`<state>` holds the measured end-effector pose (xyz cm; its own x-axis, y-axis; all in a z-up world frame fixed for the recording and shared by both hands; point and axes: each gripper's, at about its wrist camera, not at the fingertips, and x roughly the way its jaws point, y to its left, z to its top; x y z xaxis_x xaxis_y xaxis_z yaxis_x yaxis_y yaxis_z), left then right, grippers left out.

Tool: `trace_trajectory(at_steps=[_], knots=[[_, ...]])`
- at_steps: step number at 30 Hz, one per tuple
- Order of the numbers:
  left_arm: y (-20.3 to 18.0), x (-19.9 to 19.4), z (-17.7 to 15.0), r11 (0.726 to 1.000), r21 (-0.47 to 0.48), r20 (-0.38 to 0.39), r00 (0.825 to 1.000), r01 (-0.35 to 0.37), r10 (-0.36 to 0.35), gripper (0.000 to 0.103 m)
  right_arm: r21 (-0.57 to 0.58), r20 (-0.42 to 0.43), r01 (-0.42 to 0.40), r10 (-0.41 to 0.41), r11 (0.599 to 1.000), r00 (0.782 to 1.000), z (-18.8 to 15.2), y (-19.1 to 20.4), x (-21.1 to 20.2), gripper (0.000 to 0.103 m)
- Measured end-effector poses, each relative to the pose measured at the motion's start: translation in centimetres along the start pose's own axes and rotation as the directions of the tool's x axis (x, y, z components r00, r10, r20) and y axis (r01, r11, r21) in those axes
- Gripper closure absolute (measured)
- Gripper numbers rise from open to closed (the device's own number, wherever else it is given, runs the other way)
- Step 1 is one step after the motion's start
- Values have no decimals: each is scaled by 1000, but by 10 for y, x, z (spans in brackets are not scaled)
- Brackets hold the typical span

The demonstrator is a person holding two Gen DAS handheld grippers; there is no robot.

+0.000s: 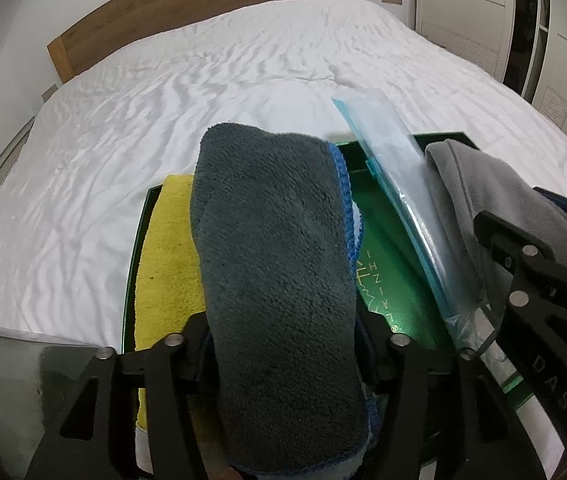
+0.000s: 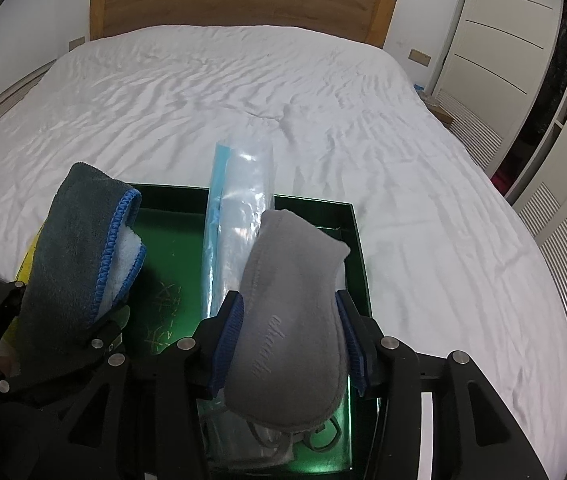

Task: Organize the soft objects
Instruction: 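Open both tools to release the fleece cloth and eye mask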

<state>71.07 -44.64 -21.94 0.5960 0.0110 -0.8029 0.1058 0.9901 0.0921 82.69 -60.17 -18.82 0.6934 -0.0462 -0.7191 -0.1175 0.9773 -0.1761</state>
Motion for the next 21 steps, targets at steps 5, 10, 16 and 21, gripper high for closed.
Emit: trace_trajectory(at_steps=[5, 10, 16, 21], knots=[[0, -9, 0, 1000, 5, 28, 1000, -6, 6, 43, 8, 13, -8, 8, 1000, 1000, -3, 3, -9, 51], [1, -21, 5, 1000, 9, 69, 997, -18, 18, 32, 18, 29, -6, 5, 1000, 1000, -1, 2, -19, 49], [12, -32, 7, 999, -16, 94, 995, -35, 37, 31, 48, 51, 2, -5, 999, 999, -1, -1, -34, 43], [12, -43, 5, 999, -19, 98, 995, -34, 36, 31, 65, 54, 15, -19, 998, 998, -3, 3, -47, 41]])
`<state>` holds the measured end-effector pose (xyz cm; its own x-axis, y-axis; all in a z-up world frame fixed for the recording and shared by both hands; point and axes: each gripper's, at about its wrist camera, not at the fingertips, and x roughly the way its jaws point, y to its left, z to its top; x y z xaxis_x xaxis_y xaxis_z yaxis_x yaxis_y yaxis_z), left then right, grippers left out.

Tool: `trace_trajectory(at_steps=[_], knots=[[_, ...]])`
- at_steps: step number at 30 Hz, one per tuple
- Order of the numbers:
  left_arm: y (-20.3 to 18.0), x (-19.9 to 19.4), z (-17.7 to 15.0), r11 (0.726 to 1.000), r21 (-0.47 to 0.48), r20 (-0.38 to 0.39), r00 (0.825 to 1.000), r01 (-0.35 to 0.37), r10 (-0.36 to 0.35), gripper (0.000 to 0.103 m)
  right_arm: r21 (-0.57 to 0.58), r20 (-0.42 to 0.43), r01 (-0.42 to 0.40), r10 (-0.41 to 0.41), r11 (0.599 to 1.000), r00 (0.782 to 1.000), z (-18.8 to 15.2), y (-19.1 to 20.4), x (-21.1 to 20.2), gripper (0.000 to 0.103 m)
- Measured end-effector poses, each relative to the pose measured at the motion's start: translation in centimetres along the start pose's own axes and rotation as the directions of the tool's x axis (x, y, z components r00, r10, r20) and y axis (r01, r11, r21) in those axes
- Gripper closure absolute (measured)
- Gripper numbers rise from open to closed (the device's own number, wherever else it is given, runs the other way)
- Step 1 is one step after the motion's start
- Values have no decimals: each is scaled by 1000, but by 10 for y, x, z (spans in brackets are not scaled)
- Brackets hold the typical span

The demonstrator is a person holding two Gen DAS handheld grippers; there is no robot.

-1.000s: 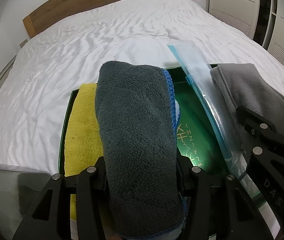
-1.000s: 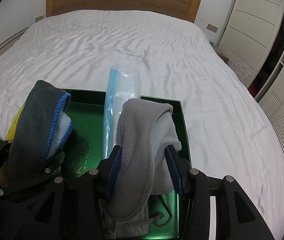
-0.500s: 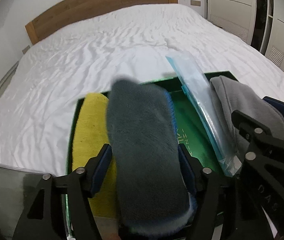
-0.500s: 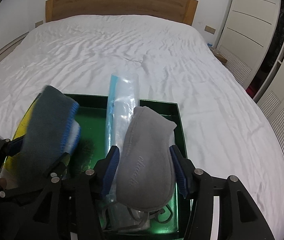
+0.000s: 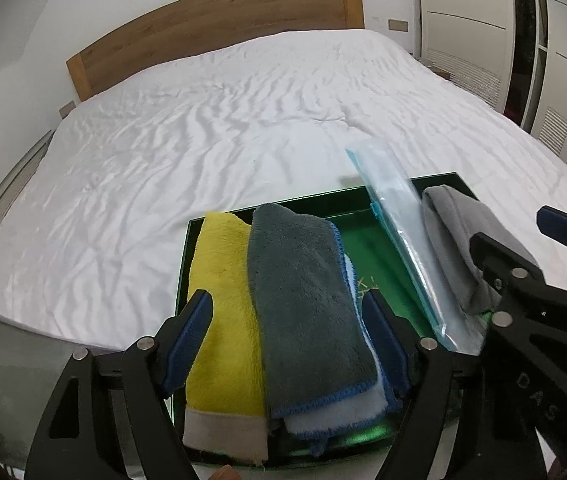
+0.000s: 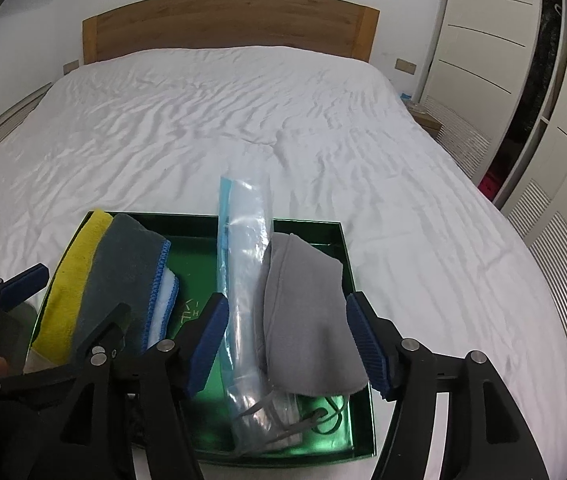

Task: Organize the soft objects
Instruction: 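Open both tools to release the fleece cloth and eye mask, then move both tools back toward the remaining items on the bed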

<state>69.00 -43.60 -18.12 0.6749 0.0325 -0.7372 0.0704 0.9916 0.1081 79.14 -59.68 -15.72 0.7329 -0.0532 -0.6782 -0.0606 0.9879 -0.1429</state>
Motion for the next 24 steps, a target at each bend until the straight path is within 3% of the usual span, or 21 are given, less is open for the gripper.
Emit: trace_trajectory(at_steps=[7, 13, 18, 24], knots=[[7, -24, -5, 999, -45, 3, 1000, 21, -21, 31, 29, 8, 46, -46, 999, 999, -4, -7, -31, 40], [10, -68, -24, 986, -120, -9, 993, 116, -118, 31, 82, 39, 117, -120, 990, 992, -18, -26, -81, 37], [-2, -135, -52, 966, -92, 23, 971, 240, -239, 31, 125, 25, 200, -205, 972, 978, -45, -43, -126, 36], [3, -216, -95, 928, -12, 47, 928, 372, -371, 31, 141, 4, 231, -234, 963, 972, -84, -25, -191, 35]])
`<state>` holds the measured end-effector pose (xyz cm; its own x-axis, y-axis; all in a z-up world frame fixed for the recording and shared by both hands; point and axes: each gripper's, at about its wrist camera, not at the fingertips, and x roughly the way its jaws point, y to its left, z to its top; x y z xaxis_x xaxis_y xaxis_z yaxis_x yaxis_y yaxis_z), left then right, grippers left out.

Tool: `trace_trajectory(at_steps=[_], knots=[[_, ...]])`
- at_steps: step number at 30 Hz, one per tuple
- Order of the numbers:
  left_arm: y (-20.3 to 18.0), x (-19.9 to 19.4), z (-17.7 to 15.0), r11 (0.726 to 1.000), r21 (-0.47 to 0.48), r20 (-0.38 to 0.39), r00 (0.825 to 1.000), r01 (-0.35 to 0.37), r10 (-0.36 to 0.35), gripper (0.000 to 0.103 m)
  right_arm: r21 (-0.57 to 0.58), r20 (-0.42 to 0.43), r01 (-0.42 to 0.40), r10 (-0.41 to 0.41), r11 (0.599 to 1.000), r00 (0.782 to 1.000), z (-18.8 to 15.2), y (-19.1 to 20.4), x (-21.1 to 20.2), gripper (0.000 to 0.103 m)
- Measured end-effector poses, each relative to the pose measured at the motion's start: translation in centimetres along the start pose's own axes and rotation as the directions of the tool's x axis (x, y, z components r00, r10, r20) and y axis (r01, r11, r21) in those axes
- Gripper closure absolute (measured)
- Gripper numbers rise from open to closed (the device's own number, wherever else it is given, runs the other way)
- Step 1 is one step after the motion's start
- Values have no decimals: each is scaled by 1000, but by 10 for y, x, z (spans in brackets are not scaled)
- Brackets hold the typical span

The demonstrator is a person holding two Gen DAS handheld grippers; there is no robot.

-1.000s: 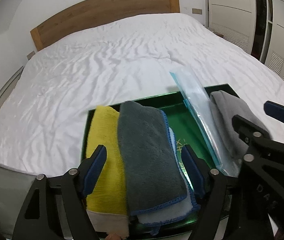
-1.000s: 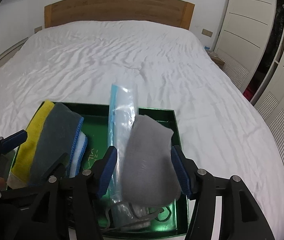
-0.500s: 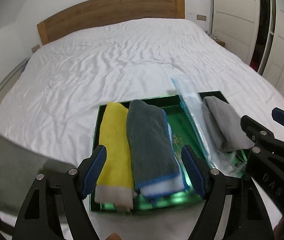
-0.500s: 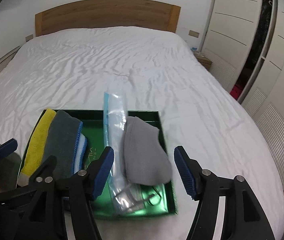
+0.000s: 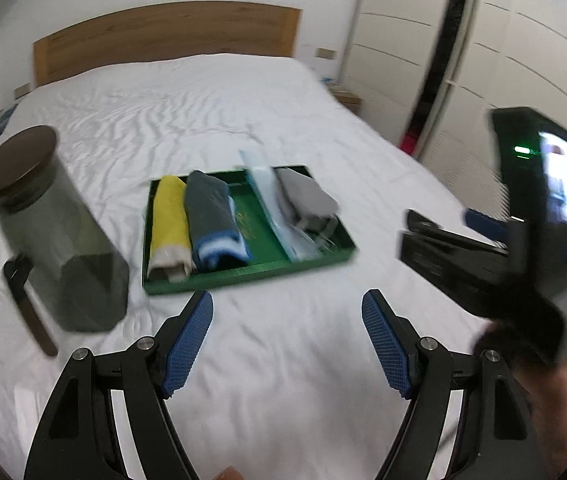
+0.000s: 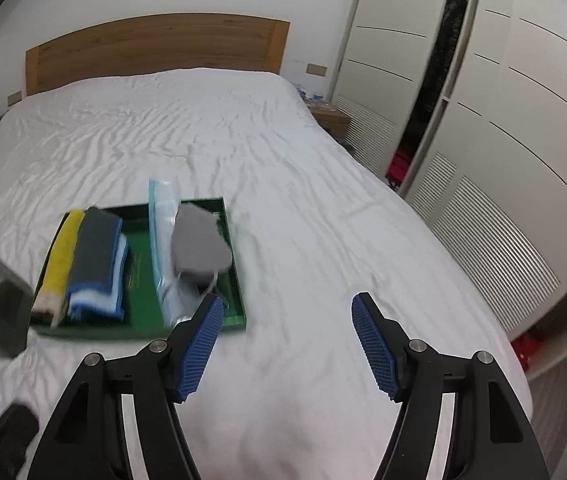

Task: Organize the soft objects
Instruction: 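Move both tools back toward the remaining items on the bed, then grasp the wet-wipe pack with left tool while right tool grasps the beige sponge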

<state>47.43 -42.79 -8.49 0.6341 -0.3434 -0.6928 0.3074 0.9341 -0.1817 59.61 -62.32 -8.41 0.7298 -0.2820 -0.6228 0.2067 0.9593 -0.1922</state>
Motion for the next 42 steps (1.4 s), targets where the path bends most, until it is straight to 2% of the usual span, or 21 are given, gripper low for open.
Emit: trace_trajectory(at_steps=[6, 11, 15, 19, 24, 27, 28, 32, 36, 42], knots=[[18, -73, -42, 994, 92, 17, 998, 59, -61, 31, -20, -18, -11, 11, 1000, 1000, -41, 22, -72, 33], [55, -123, -75, 987, 154, 26, 998, 44, -49, 31, 12, -54, -54, 54, 998, 997, -68, 56, -130, 33], [105, -155, -97, 987, 160, 9, 1000, -7, 6, 31, 18, -58, -83, 84, 996, 995, -77, 85, -170, 33], [162, -185, -120, 984, 148, 7, 996, -94, 94, 31, -10, -66, -128, 127, 992, 990, -88, 132, -208, 33], [235, -208, -166, 972, 117, -62, 975, -206, 214, 31, -62, -108, -218, 210, 974, 972, -115, 198, -238, 33], [267, -210, -198, 964, 98, -131, 957, -247, 259, 31, -63, -164, -310, 296, 949, 941, -138, 239, -249, 34], [274, -208, -208, 961, 98, -147, 951, -258, 271, 31, -65, -192, -348, 330, 935, 924, -149, 258, -252, 34], [293, -198, -238, 950, 106, -185, 933, -294, 309, 31, -78, -262, -429, 397, 900, 880, -182, 305, -251, 35], [311, -185, -260, 949, 104, -195, 929, -298, 313, 31, -98, -305, -460, 413, 883, 858, -205, 340, -242, 35], [338, -170, -277, 949, 79, -229, 921, -305, 315, 31, -124, -335, -473, 412, 872, 847, -222, 369, -223, 35]])
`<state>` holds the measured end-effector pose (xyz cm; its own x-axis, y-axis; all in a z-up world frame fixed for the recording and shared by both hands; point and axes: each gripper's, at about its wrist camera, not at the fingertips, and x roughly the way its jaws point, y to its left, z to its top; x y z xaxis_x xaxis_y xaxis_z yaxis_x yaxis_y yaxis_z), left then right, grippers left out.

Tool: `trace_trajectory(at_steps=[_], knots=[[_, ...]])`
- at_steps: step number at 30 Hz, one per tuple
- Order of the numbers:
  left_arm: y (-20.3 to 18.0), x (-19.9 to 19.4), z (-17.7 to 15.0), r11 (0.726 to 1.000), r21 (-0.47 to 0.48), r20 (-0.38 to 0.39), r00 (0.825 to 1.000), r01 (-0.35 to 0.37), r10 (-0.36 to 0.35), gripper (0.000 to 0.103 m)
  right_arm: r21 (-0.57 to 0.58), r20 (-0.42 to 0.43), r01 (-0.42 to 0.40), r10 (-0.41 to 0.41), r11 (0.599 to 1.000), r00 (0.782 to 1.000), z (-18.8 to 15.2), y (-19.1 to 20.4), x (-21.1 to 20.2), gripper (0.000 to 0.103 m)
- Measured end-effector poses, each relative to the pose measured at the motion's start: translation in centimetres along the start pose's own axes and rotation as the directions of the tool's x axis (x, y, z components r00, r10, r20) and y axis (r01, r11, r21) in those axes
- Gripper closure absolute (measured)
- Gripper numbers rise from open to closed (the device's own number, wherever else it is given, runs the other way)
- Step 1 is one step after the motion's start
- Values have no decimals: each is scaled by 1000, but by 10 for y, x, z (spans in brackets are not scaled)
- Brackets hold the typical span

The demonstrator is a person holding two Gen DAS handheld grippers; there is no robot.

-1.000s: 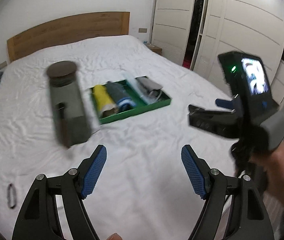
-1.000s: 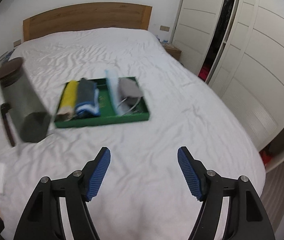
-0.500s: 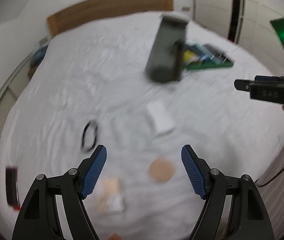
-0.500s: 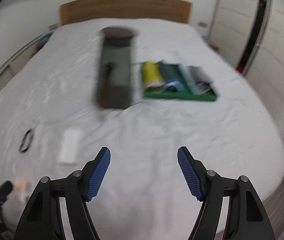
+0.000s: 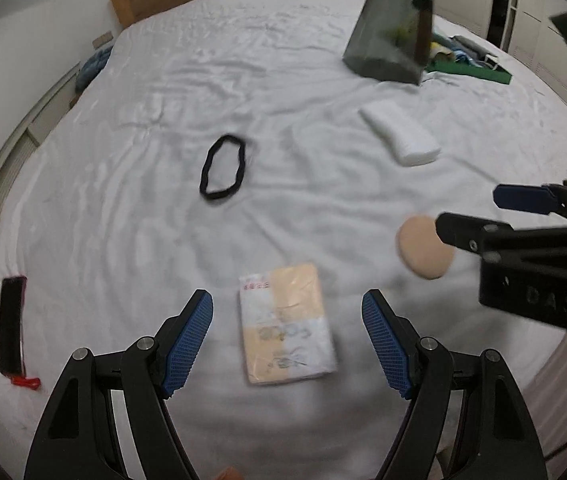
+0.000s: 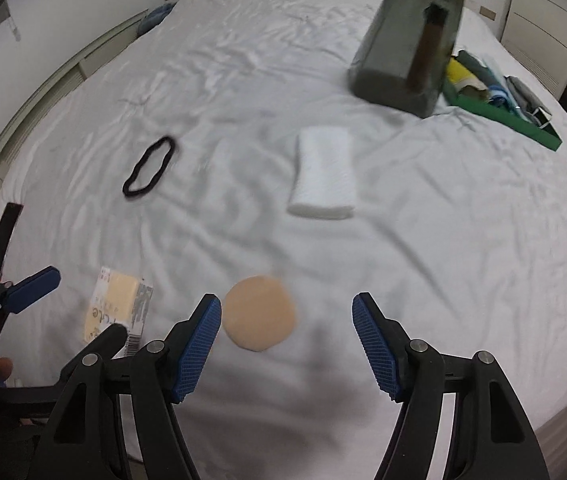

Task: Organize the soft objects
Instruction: 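Grasp the wet-wipe pack with left tool while right tool grasps the beige sponge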

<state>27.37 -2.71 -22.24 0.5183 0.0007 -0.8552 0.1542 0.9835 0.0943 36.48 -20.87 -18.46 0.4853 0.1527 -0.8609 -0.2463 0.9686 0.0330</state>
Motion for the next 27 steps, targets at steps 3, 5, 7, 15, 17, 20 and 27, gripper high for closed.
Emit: trace_trajectory(at_steps=[3, 5, 7, 15, 17, 20, 27], knots=[[7, 12, -4, 1000, -26, -18, 1000, 4, -5, 31, -13, -11, 6, -6, 1000, 1000, -3, 5, 12, 36], [12, 21, -5, 999, -41, -35, 999, 3, -5, 31, -25, -13, 7, -7, 1000, 1000, -4, 11, 21, 36], [14, 26, -7, 999, -53, -44, 999, 4, -6, 31, -36, -17, 7, -7, 999, 1000, -5, 15, 26, 40], [11, 35, -16, 998, -55, -55, 998, 19, -22, 31, -63, -37, 4, -6, 998, 999, -1, 22, 58, 50], [11, 37, -16, 999, -53, -56, 998, 14, -17, 31, -75, -43, -1, -2, 997, 999, -3, 25, 63, 52], [11, 39, -17, 999, -54, -59, 998, 8, -11, 32, -99, -44, 1, -6, 995, 999, -6, 29, 68, 55], [2, 42, -16, 999, -32, -65, 998, 22, -24, 52, -142, -40, -13, 8, 990, 999, -11, 33, 71, 76]])
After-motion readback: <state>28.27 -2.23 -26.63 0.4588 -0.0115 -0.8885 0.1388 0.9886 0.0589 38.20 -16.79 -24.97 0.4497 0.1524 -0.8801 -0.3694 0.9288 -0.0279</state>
